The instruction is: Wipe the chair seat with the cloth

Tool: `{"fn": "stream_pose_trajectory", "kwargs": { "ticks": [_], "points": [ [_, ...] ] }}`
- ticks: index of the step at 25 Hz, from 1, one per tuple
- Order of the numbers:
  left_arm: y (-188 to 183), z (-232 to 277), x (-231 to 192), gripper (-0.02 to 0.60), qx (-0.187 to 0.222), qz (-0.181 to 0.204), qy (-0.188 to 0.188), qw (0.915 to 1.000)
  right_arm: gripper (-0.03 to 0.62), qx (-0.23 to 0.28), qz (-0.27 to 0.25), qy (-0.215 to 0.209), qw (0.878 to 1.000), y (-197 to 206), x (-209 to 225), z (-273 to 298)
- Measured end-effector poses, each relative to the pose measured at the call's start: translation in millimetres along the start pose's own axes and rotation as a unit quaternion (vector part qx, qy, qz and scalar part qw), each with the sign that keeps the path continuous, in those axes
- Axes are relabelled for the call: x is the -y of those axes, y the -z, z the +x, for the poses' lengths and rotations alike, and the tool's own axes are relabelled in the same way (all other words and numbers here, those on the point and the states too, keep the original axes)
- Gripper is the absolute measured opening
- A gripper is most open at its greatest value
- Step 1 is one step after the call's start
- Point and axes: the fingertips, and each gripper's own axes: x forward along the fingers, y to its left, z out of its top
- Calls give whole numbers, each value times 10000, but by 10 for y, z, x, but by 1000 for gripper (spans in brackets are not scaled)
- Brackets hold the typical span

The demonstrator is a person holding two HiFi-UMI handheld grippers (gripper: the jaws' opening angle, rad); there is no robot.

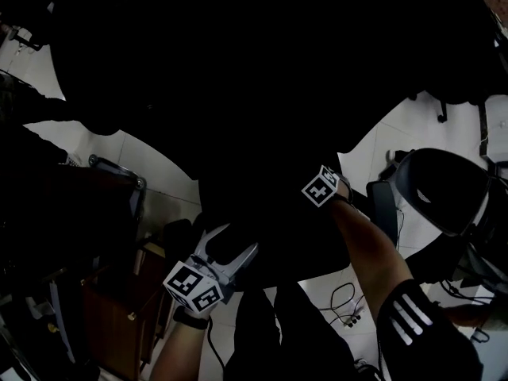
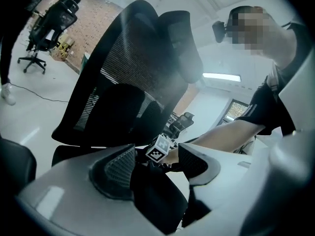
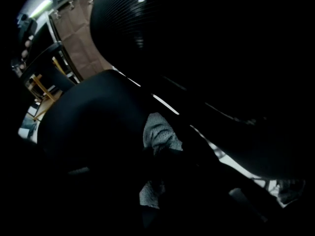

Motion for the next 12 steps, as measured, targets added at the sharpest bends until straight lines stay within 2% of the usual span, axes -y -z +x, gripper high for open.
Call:
{"fn": "stream_pose_trajectory", "kwargs": {
  "ticks": [4,7,9,12],
  "points": [
    [4,66,126,298,-75,61,100,9999,33,-311,-12,516,9982,308,401,-200],
    [33,74,160,298,-49,73,146,9999,34,-370,-78,687,9969,351,486,-255],
    [28,21,169,298,-26,86,135,9999,34,-89,95,575,9983,194,373,-308],
    [22,-107,193,298,4,70,50,10000,34,473,323,-82,9983,-202,-172,-395]
  ]
}}
